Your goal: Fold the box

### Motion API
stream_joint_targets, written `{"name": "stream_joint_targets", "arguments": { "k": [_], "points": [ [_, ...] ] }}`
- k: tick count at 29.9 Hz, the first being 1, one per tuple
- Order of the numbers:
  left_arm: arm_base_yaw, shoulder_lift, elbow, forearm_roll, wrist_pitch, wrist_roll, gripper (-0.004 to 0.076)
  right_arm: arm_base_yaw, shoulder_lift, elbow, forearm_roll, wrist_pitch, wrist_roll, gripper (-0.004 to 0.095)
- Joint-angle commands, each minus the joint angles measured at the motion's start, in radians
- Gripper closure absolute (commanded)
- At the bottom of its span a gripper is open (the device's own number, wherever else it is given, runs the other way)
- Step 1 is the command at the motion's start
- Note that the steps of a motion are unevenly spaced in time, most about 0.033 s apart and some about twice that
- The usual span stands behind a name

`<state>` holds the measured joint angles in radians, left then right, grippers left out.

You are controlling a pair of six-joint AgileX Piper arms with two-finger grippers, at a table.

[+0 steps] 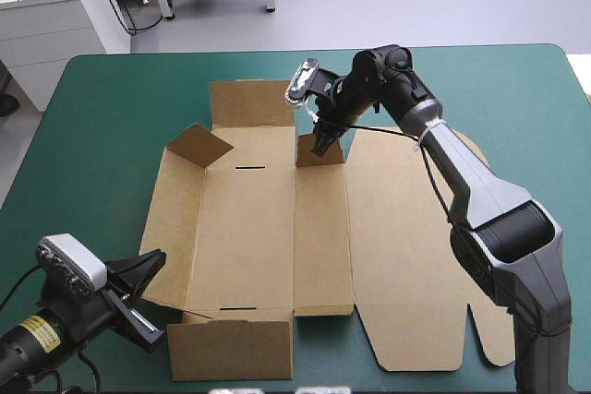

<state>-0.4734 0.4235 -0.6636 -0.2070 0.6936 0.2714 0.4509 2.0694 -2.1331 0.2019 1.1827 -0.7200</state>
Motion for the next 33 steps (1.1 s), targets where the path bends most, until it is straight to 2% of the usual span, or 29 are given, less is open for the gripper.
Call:
{"name": "stream_joint_targets", "arguments": {
  "k": [1, 4, 9, 19, 33],
  "points": [
    [-0.005, 0.008, -0.034, -0.017, -0.087, -0.006, 0.0732, -0.037, -0.074, -0.070, -0.047, 0.046, 0.107, 0.0920],
    [-0.005, 0.008, -0.034, -0.021, -0.088, -0.011, 0.0732, -0.077, -0.081, -0.079, -0.053, 0.068, 0.214, 0.0921],
    [-0.005, 0.028, -0.035, 0.026, -0.084, -0.151, 0.0732, -0.168, -0.126, -0.079, -0.053, 0.068, 0.370, 0.0921],
    [-0.005, 0.137, -0.075, 0.071, -0.081, -0.215, 0.0732, -0.299, -0.307, -0.061, -0.053, 0.068, 0.511, 0.0921],
    [-0.005, 0.383, -0.242, 0.109, -0.068, -0.223, 0.0732, -0.410, -0.688, 0.506, -0.072, 0.068, 0.486, 0.0921]
  ]
}}
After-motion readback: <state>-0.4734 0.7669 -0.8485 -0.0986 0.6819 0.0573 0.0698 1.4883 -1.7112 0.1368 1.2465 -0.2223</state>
